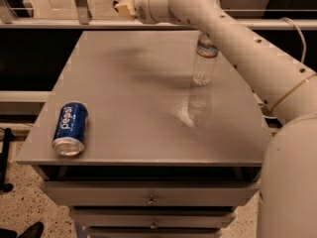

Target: Pick rxbar chocolate

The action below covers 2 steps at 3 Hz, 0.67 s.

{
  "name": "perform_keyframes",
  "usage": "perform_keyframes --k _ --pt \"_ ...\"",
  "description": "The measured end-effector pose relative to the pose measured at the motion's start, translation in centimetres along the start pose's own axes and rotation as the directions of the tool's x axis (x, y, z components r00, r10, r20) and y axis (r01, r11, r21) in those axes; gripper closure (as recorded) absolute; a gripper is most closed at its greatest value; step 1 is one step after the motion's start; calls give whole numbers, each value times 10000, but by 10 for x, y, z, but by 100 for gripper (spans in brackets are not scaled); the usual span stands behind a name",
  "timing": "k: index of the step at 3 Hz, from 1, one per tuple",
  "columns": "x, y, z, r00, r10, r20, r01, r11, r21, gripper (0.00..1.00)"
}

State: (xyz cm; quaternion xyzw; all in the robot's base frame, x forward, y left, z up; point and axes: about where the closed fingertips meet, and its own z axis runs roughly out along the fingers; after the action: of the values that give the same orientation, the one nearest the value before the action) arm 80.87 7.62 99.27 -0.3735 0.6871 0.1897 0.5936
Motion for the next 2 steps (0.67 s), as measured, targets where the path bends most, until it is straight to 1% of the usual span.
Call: perform_keyframes --k 1,2 --pt "-16 11 -25 9932 527 1038 -441 9955 -838 100" --pt "-44 28 -37 9857 387 1638 -96 9845 -1750 100"
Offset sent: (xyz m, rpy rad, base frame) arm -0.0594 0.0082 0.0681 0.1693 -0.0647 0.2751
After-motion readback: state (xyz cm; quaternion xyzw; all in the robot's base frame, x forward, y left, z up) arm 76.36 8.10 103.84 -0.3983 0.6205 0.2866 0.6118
